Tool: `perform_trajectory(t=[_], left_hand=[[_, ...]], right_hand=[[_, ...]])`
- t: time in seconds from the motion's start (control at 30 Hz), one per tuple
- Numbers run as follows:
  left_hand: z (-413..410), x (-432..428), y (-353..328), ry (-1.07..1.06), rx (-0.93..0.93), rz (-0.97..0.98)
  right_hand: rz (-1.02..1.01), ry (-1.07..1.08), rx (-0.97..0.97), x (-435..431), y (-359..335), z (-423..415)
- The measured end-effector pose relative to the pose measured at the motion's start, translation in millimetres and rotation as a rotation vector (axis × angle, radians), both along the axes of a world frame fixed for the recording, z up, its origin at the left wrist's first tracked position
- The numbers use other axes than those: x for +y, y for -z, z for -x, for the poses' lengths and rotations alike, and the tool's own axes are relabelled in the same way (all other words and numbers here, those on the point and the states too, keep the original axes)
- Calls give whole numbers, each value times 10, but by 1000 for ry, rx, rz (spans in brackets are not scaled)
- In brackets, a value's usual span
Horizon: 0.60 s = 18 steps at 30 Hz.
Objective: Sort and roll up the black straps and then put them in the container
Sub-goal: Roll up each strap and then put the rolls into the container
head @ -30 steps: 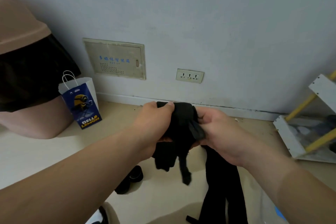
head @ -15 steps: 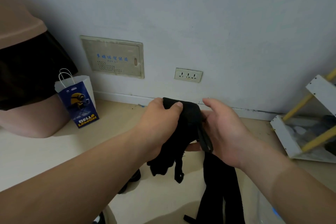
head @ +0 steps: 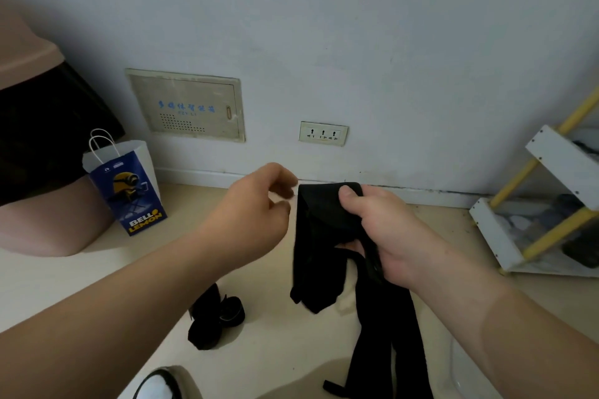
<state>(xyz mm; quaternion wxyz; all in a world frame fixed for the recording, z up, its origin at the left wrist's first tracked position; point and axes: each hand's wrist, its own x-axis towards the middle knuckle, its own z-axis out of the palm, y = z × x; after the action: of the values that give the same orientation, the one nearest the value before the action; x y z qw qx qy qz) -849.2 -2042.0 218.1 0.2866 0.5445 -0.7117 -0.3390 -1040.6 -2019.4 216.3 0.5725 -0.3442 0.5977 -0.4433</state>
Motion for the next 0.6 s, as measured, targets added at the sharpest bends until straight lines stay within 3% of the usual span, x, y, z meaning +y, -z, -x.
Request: perform_trajectory(t=[0.23, 0.43, 0.6], left_hand=[[59, 55, 138, 263, -78, 279], [30, 83, 45, 248, -96, 168], [37, 70, 9, 8, 204, -39]], right_hand=[[-70, -74, -250, 38, -77, -33], [-176, -139, -284, 47, -160, 44], [-58, -31, -209, -12, -33, 146]])
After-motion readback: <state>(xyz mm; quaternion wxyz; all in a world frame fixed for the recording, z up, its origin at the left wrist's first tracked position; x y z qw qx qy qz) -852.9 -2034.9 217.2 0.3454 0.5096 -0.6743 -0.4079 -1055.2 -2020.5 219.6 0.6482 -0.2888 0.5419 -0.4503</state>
